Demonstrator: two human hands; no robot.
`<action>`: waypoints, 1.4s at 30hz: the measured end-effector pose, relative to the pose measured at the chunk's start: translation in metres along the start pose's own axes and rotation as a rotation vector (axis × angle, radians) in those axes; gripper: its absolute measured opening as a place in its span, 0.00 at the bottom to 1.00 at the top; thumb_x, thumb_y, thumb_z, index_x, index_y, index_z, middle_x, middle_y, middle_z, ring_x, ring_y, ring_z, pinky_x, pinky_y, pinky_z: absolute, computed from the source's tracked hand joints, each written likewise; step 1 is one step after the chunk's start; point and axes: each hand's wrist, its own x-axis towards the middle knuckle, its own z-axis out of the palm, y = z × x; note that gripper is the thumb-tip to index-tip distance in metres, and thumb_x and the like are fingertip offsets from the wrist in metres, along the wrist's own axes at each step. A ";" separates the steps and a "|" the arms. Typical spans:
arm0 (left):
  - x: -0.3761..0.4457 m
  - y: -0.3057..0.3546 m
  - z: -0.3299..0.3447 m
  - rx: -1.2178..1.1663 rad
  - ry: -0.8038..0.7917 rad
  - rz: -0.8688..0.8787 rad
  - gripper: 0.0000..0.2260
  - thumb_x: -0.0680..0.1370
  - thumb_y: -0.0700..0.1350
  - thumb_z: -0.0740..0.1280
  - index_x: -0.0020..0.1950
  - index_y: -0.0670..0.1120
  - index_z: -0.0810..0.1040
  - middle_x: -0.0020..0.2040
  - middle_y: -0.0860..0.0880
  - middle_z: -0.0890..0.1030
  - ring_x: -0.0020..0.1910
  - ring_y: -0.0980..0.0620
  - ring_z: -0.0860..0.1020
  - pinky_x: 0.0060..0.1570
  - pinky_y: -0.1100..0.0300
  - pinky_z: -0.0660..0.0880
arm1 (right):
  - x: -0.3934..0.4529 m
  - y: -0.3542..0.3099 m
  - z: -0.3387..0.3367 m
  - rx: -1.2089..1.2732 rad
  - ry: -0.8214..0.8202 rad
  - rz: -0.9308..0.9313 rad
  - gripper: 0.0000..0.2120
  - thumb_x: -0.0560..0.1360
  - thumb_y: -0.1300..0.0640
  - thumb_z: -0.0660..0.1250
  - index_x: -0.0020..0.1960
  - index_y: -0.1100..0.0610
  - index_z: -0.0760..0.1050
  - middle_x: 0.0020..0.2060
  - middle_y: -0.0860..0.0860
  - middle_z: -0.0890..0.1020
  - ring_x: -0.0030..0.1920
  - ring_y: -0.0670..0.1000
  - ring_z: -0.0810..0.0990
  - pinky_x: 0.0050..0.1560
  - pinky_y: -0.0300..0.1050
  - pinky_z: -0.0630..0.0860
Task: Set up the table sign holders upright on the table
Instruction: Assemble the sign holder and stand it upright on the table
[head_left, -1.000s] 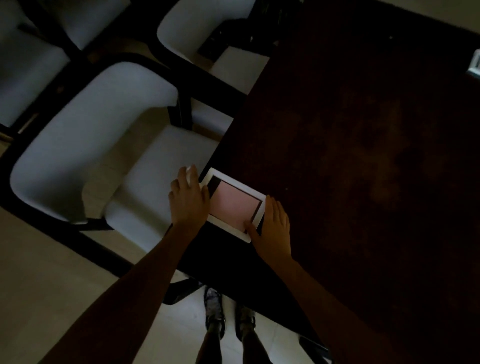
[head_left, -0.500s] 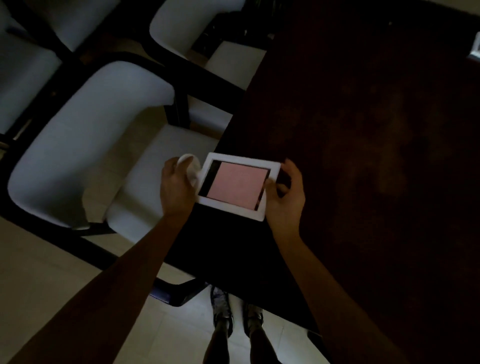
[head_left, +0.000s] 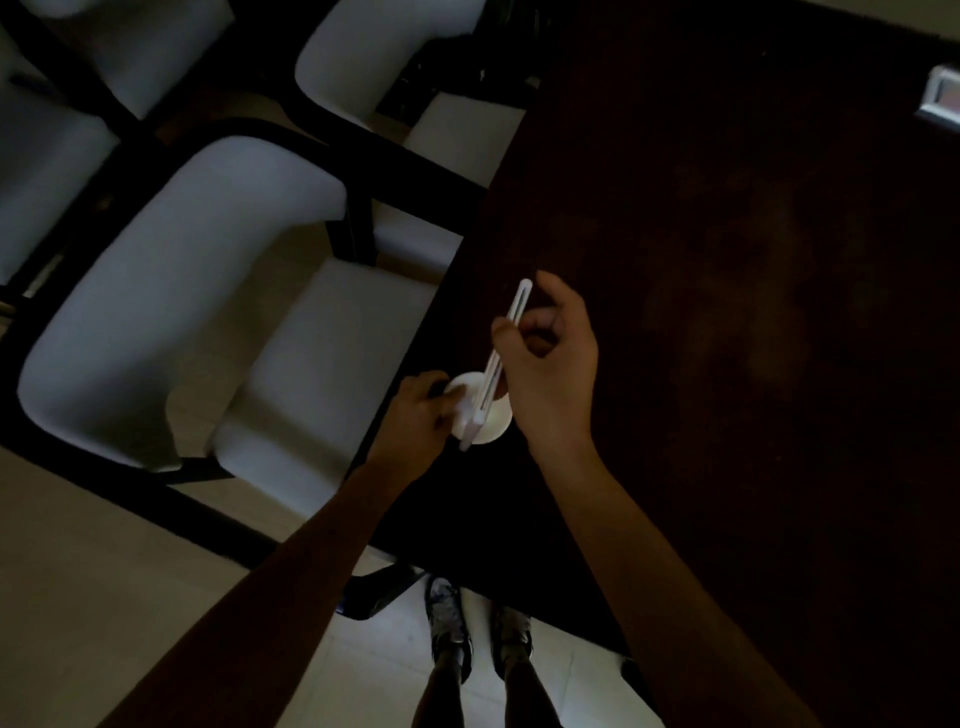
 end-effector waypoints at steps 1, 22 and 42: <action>-0.001 -0.003 0.002 0.027 0.006 0.049 0.12 0.74 0.39 0.68 0.57 0.39 0.80 0.59 0.36 0.79 0.58 0.37 0.75 0.57 0.41 0.74 | 0.000 0.000 0.000 0.001 -0.009 0.009 0.24 0.73 0.64 0.69 0.67 0.54 0.68 0.37 0.45 0.77 0.38 0.44 0.80 0.40 0.39 0.81; 0.002 -0.008 0.012 0.063 0.027 0.231 0.11 0.75 0.41 0.70 0.56 0.39 0.79 0.55 0.40 0.82 0.56 0.41 0.79 0.53 0.42 0.77 | -0.022 0.128 -0.015 -0.760 -0.391 0.019 0.20 0.79 0.57 0.59 0.71 0.55 0.66 0.72 0.51 0.69 0.73 0.51 0.64 0.76 0.52 0.57; -0.020 0.086 0.080 0.318 0.027 0.274 0.23 0.65 0.44 0.78 0.58 0.40 0.78 0.59 0.40 0.81 0.60 0.42 0.79 0.57 0.39 0.76 | -0.050 0.163 -0.111 -0.902 -0.101 -0.099 0.20 0.76 0.57 0.64 0.68 0.55 0.70 0.69 0.51 0.73 0.74 0.52 0.62 0.76 0.56 0.50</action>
